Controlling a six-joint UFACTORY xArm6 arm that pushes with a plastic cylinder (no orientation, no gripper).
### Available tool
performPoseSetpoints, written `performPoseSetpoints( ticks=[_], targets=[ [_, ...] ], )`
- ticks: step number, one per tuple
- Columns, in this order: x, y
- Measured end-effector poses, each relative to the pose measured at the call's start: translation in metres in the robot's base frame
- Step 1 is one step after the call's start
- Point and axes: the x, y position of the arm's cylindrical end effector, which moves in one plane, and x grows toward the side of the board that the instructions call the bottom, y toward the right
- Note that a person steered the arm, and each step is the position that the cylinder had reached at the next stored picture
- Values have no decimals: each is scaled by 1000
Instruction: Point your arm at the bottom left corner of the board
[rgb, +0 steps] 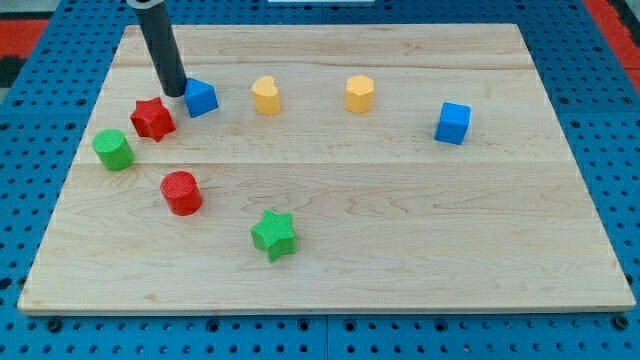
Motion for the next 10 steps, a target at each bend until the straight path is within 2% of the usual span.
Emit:
performPoseSetpoints(
  ticks=[1, 2, 3, 4, 5, 6, 7, 8, 9, 10],
  targets=[
    [-1, -7],
    [-13, -86],
    [-15, -119],
    [22, -115],
    [92, -119],
    [94, -120],
    [134, -114],
    [246, -112],
    [277, -110],
    [277, -109]
  ],
)
